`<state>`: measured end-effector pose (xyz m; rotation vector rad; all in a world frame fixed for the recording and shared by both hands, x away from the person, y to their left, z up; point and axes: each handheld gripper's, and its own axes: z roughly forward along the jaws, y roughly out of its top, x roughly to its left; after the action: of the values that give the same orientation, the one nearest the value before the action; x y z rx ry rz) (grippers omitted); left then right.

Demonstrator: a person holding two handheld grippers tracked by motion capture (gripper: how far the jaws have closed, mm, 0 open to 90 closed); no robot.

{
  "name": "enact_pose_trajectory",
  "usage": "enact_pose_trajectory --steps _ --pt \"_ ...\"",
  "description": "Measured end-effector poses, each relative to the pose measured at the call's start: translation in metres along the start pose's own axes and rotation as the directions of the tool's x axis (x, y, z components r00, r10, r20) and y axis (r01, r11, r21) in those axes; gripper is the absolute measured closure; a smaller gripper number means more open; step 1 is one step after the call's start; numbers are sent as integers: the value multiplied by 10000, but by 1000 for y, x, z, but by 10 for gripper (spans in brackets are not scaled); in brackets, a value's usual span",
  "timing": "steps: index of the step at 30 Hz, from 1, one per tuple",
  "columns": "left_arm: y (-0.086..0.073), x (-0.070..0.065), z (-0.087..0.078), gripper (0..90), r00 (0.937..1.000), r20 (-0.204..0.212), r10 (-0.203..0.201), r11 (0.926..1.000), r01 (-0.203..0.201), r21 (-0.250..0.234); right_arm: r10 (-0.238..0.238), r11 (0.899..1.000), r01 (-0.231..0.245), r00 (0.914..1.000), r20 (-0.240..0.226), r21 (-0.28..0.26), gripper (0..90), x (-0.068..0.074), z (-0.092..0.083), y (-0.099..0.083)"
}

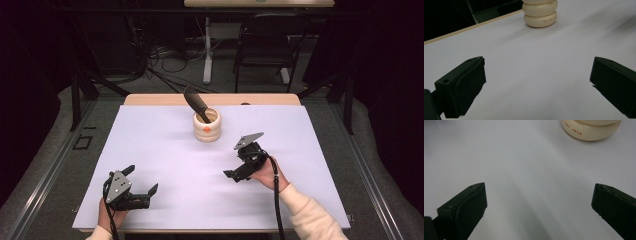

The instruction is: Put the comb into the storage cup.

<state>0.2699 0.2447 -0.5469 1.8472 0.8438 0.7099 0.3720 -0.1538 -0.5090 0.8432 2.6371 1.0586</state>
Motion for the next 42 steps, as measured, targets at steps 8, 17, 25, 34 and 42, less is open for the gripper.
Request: enact_pose_trajectory --steps 8,17,25,34,42 --pt "0 0 0 0 10000 1 -4 10000 4 21 -87 9999 87 10000 39 -137 0 7 -8 -7" --pt "0 0 0 0 10000 16 -14 10000 14 22 -98 9998 100 9999 114 -181 0 13 -15 -19" --pt "0 0 0 0 10000 23 -26 10000 26 18 -56 10000 56 9999 102 -80 0 17 -20 -30" --pt "0 -1 1 0 10000 25 -44 10000 44 33 28 9995 -20 9997 247 -308 0 17 -28 -42" --pt "0 -1 1 0 10000 16 -45 10000 45 57 248 9991 -234 9989 394 -341 0 17 -34 -53"
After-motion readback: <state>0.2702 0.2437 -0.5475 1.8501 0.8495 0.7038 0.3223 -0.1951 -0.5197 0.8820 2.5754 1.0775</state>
